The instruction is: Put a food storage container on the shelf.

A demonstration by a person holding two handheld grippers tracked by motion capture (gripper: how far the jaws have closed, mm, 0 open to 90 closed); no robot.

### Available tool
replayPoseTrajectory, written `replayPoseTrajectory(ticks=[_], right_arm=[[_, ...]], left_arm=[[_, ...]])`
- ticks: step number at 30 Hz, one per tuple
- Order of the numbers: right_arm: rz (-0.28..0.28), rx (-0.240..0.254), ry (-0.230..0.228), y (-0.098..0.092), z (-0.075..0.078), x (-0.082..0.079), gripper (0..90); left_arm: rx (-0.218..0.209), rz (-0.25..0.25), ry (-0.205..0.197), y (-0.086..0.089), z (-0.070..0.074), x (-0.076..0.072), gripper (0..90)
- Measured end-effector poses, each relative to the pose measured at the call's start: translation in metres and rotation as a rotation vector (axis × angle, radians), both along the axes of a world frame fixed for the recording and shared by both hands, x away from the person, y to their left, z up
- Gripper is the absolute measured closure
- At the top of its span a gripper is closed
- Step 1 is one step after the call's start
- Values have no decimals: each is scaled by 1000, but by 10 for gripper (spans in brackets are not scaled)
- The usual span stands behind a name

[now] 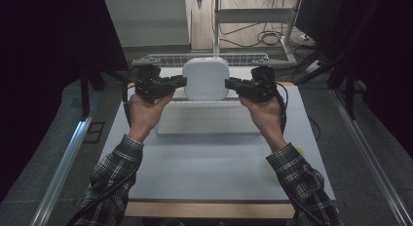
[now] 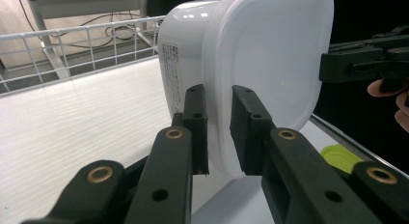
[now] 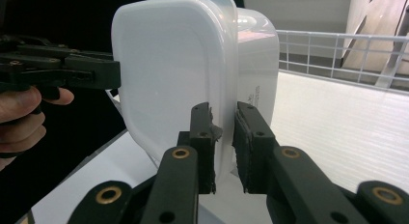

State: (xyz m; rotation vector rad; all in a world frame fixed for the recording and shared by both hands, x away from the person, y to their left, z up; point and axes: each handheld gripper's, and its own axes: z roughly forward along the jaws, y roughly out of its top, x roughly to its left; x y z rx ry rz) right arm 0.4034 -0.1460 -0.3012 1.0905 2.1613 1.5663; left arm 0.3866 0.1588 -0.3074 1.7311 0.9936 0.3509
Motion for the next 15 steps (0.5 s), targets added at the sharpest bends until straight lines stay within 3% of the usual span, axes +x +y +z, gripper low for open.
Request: replayPoseTrajectory(ticks=[6, 15], right_arm=[[-9, 9, 24, -1, -6, 9, 776], [-25, 17, 38, 1, -11, 18, 743]], left_arm=[[-10, 5, 7, -2, -5, 6, 774], [-19, -6, -26, -4, -7, 10, 714]])
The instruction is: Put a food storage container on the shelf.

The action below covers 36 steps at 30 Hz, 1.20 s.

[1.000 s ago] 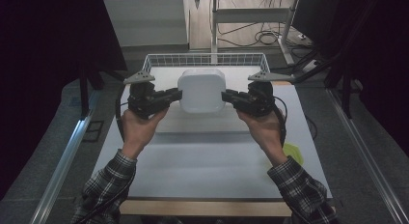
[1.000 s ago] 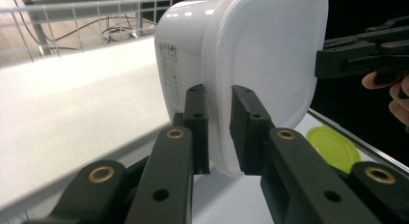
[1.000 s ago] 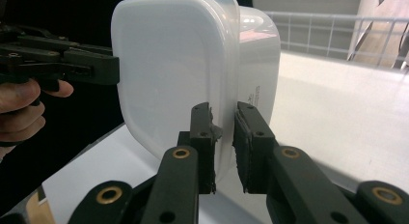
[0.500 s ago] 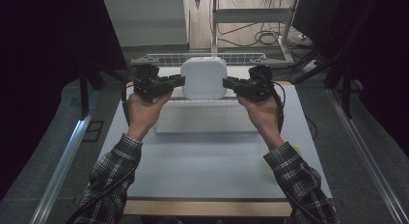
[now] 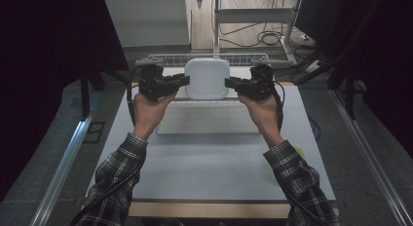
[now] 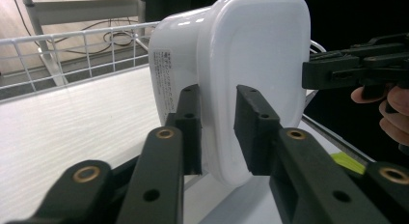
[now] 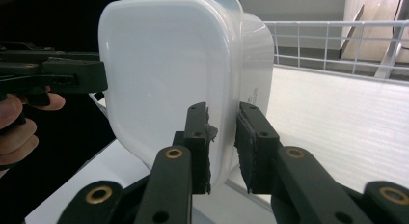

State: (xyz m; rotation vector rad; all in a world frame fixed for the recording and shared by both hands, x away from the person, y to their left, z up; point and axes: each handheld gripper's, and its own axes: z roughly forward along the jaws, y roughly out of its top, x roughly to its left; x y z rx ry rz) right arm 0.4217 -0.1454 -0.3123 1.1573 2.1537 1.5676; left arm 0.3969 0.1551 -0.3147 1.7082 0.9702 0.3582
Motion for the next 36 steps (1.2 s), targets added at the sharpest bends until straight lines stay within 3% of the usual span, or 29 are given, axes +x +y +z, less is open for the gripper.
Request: replayPoseTrajectory(ticks=[8, 21, 26, 29, 34, 36], right_arm=[[3, -16, -30, 7, 2, 5, 665], [-13, -50, -58, 13, 0, 11, 611], [-19, -76, -77, 17, -1, 14, 572], [-19, -70, -77, 18, -1, 15, 562], [-19, -54, -65, 17, -1, 19, 538], [-37, -67, -82, 18, -1, 21, 539]], left_arm=[[28, 23, -17, -3, -1, 6, 645], [48, 37, -16, -6, -4, 18, 601], [72, 50, -36, -7, -5, 20, 557], [92, 60, -53, -7, -5, 22, 539], [82, 61, -48, -5, -6, 28, 499], [89, 63, -44, -6, -7, 30, 490]])
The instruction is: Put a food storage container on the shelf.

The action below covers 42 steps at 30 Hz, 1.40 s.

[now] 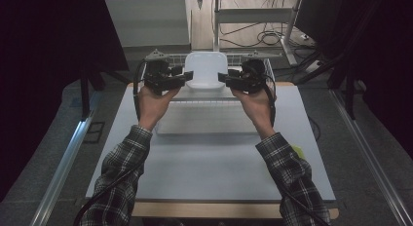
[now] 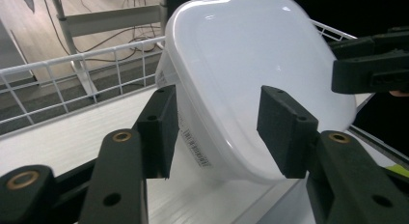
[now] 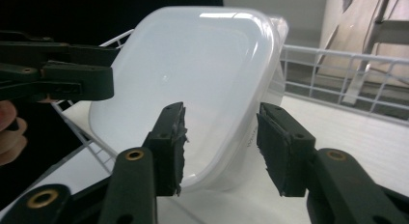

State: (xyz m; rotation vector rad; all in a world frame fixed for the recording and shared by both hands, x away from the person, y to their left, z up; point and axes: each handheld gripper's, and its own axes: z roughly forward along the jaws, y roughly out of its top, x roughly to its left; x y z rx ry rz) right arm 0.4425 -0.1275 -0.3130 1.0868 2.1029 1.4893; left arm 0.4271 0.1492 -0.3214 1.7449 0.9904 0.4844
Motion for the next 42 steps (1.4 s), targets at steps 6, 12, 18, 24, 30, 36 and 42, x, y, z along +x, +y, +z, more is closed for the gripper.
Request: replayPoseTrajectory(ticks=[6, 12, 18, 24, 30, 36, 42], right_arm=[[-15, -2, -14, 2, 0, 4, 545], [-35, -14, -23, 3, 2, 9, 542], [-35, -19, -26, 2, 3, 7, 524], [-5, -5, -38, -4, 4, -4, 425], [28, -2, -57, -10, 1, -20, 320], [65, -20, -57, -16, -11, -33, 260], [101, -34, -49, -19, -25, -46, 217]], left_arm=[[-4, 10, 1, 0, -1, 5, 482], [-2, 19, -4, -2, 0, 6, 478], [-6, 6, -24, 1, 1, 2, 451], [27, -50, -32, 3, -1, -11, 339], [21, -82, -33, 6, -10, -29, 257], [-1, -126, -15, 8, -16, -48, 192], [24, -173, -22, 3, -28, -70, 148]])
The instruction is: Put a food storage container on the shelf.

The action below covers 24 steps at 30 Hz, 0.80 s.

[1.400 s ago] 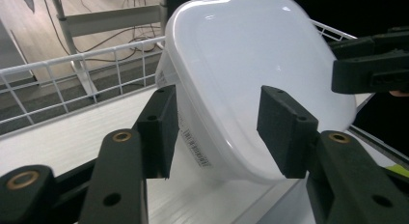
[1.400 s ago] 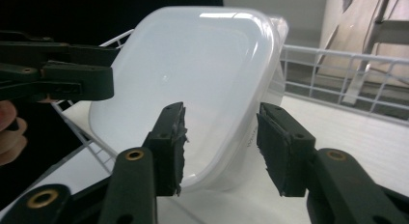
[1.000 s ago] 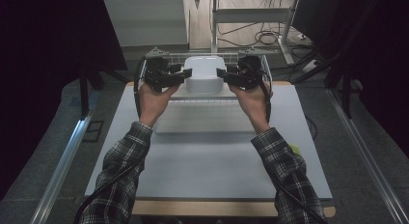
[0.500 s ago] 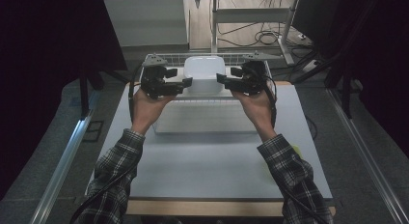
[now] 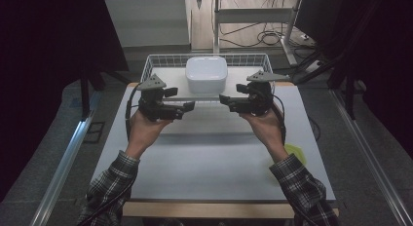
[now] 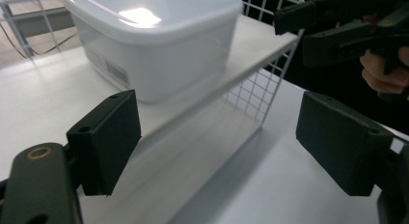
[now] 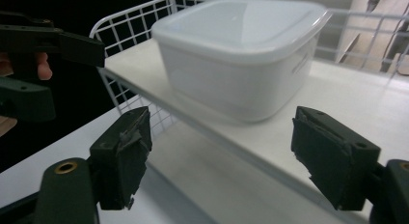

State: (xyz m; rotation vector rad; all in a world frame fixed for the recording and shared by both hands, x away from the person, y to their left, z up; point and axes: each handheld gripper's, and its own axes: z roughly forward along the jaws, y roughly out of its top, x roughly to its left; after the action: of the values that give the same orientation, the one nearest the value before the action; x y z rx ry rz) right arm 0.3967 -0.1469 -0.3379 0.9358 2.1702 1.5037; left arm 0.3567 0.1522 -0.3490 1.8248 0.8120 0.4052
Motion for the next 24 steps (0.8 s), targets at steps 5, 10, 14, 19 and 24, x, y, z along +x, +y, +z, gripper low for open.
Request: replayPoseTrajectory(ticks=[5, 10, 14, 19, 24], right_arm=[[26, -2, 10, -4, -10, -11, 187], [46, -15, 25, -9, -23, -23, 160], [56, -40, 27, -13, -37, -34, 139], [63, -68, 17, -20, -52, -44, 108], [90, -63, 49, -29, -66, -51, 77]], left_arm=[[26, -15, -10, -2, -15, -19, 126], [36, -15, -3, 1, -31, -34, 97], [44, -7, -8, 7, -45, -44, 72], [44, -3, -18, 15, -62, -56, 57], [60, 4, -14, 18, -79, -65, 47]])
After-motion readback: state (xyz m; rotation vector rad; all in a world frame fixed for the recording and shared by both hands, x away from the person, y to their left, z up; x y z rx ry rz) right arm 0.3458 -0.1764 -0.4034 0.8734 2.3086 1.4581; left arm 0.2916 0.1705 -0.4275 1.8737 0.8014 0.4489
